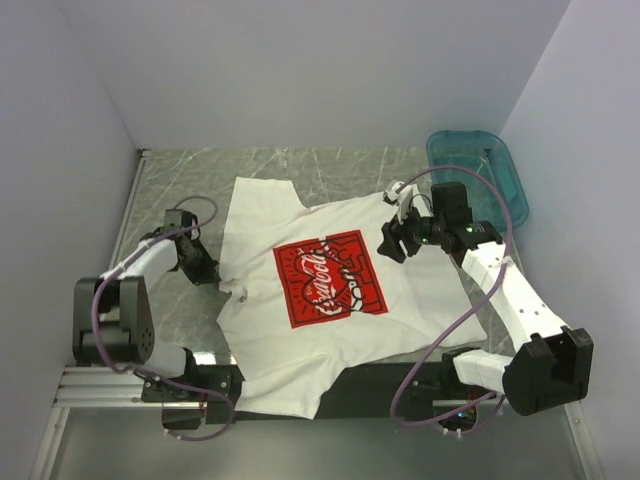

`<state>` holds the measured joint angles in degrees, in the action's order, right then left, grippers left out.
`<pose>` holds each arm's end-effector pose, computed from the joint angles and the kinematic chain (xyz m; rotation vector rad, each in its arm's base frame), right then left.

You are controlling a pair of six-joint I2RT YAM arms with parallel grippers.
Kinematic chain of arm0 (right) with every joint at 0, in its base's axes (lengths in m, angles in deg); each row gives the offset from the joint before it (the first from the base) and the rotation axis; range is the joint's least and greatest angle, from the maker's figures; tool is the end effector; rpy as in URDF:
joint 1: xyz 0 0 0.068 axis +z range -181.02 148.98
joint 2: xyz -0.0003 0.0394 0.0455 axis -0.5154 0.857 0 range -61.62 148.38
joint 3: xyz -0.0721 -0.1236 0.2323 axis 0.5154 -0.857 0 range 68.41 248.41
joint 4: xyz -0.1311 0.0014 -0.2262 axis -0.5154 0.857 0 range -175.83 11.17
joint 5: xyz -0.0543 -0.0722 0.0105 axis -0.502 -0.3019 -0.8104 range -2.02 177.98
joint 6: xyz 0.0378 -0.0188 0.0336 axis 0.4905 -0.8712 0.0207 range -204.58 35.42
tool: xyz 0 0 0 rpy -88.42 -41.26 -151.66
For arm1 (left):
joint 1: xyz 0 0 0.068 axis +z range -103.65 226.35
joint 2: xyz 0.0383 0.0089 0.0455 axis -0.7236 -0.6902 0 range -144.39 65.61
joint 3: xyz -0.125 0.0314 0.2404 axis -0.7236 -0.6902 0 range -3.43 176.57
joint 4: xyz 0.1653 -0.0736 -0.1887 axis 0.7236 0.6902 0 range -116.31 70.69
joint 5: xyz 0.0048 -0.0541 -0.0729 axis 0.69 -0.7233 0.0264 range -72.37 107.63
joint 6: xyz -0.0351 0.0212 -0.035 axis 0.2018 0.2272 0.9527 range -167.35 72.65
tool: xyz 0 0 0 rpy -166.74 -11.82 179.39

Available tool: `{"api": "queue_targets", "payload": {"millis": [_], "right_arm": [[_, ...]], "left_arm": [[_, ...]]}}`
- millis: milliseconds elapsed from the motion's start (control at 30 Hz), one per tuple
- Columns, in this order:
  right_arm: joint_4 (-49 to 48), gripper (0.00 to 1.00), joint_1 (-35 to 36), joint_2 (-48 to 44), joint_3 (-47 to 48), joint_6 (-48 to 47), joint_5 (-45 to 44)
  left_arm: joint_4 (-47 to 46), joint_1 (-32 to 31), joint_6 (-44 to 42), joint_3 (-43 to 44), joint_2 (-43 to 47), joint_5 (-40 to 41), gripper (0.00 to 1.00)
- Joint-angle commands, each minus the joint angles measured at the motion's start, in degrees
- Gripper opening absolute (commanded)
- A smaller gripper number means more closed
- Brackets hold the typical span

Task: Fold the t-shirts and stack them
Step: Flatten the tshirt out

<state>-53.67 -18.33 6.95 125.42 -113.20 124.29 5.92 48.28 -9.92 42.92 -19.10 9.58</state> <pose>0.2391 0.0755 0.2980 -1.0650 1.9503 0.5844 0.2613 0.0038 0.1683 -0.9250 2.6877 -0.3387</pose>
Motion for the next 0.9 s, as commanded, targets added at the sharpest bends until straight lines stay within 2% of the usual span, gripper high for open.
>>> {"api": "queue_targets", "payload": {"millis": [0, 167, 333, 467, 500, 567, 600, 733, 767, 800, 867], "right_arm": [[-0.08, 0.64, -0.65, -1.69, 0.73, -0.47, 0.86], [0.36, 0.64, -0.91, -1.61, 0.99, -0.21, 0.77], [0.71, 0.64, -1.09, -1.34, 1.35, -0.12, 0.34], [0.53, 0.64, -1.52, -1.17, 1.35, -0.12, 0.25], [0.62, 0.64, -1.61, -1.08, 1.43, -0.03, 0.25], [0.71, 0.64, -1.61, -0.64, 1.52, -0.12, 0.34], [0.8, 0.64, -1.61, -0.11, 1.7, -0.21, 0.34], [1.15, 0.64, -1.53, 0.94, 2.13, -0.38, 0.16], [1.24, 0.64, -1.61, 1.03, 2.14, -0.38, -0.19], [1.24, 0.64, -1.61, 1.29, 2.31, -0.38, -0.28], [0.8, 0.64, -1.61, 2.0, 2.49, 0.14, -0.46]], "left_arm": [[5.11, -0.17, 4.67, -3.72, 8.75, -5.14, 0.01], [12.15, -0.18, 5.72, -3.72, 21.41, -2.14, 0.01], [16.63, -0.09, 7.13, -5.91, 30.11, -5.82, 0.02], [18.83, -0.18, 7.92, -8.55, 35.83, -8.37, 0.2], [19.27, -0.18, 8.01, -8.55, 36.8, -8.56, 0.33], [20.06, -0.18, 8.62, -8.21, 39.87, -7.86, 0.43], [20.15, -0.09, 8.62, -7.77, 40.58, -7.33, 0.51], [15.6, -0.18, 7.14, -5.48, 41.47, -2.06, 0.65], [13.5, -0.09, 6.43, -4.7, 40.68, -1.36, 0.66], [7.99, -0.09, 5.64, -4.25, 38.24, 0.04, 0.71], [1.47, -0.09, 2.31, -2.68, 34.45, 0.41, 0.74]]}}
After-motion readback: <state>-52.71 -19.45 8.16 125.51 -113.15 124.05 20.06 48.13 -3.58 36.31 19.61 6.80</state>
